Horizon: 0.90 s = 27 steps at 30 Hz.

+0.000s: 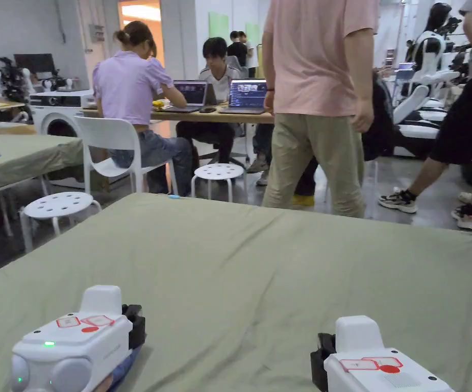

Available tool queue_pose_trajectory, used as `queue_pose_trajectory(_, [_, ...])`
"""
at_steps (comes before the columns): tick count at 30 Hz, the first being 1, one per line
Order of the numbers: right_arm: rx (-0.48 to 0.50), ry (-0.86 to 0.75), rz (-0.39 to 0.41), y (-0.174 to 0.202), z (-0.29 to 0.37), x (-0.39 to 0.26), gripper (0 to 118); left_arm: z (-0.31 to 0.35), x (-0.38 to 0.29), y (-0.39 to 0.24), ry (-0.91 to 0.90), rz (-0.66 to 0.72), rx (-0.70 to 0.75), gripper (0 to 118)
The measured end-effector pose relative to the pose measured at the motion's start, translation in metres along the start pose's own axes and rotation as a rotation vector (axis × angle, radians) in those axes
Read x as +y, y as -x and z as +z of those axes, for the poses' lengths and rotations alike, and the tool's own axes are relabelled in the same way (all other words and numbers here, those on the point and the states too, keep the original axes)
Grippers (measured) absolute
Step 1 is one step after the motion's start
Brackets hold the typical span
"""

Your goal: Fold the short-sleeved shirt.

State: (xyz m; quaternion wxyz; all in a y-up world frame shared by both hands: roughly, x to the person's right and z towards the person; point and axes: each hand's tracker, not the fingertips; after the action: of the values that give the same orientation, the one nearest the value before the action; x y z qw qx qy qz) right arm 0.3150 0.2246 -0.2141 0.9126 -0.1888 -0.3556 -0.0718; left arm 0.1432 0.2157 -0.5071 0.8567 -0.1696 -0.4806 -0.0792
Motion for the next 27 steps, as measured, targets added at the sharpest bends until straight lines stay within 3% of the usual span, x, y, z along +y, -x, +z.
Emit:
queue_pose_trajectory(3, [-0.134,-0.078,-0.001,-0.043,0.048,0.002,0,0.021,0.007,-0.084,-0.051,-0.088,-0.094,0])
queue_pose_trajectory(5, [-0.172,-0.112,-0.026,-0.069,0.074,-0.002,0,0.030,0.013,-0.122,-0.060,-0.125,-0.166,0])
queue_pose_trajectory(8, [-0.306,-0.091,0.000,-0.096,0.104,-0.011,0,0.049,0.020,-0.166,-0.156,-0.193,-0.162,0])
queue_pose_trajectory(11, [-0.326,-0.132,-0.090,-0.114,0.129,-0.015,0,0.069,0.026,-0.182,-0.185,-0.120,-0.202,0])
queue_pose_trajectory(14, [-0.345,-0.165,-0.077,-0.118,0.145,-0.013,0,0.085,0.028,-0.191,-0.225,-0.183,-0.170,0])
queue_pose_trajectory(16, [-0.330,-0.192,-0.075,-0.116,0.154,-0.010,0,0.091,0.030,-0.192,-0.247,-0.204,-0.171,17])
queue_pose_trajectory(17, [-0.309,-0.212,-0.089,-0.116,0.156,-0.008,1,0.094,0.031,-0.189,-0.255,-0.197,-0.173,34])
queue_pose_trajectory(18, [-0.310,-0.222,-0.091,-0.115,0.158,-0.008,12,0.096,0.032,-0.187,-0.267,-0.191,-0.171,67])
queue_pose_trajectory(19, [-0.315,-0.230,-0.092,-0.113,0.159,-0.008,32,0.098,0.033,-0.185,-0.272,-0.191,-0.164,83])
queue_pose_trajectory(20, [-0.321,-0.234,-0.090,-0.110,0.160,-0.008,62,0.101,0.033,-0.184,-0.275,-0.191,-0.162,95])
queue_pose_trajectory(21, [-0.323,-0.232,-0.085,-0.111,0.157,-0.007,101,0.104,0.033,-0.181,-0.289,-0.191,-0.167,101])
queue_pose_trajectory(22, [-0.324,-0.229,-0.076,-0.111,0.157,-0.007,118,0.105,0.032,-0.178,-0.299,-0.189,-0.171,103])
queue_pose_trajectory(24, [-0.328,-0.281,-0.036,-0.105,0.159,-0.009,118,0.110,0.031,-0.175,-0.320,-0.187,-0.169,115])
queue_pose_trajectory(27, [-0.341,-0.283,-0.033,-0.105,0.161,-0.006,118,0.116,0.028,-0.164,-0.358,-0.171,-0.161,118])
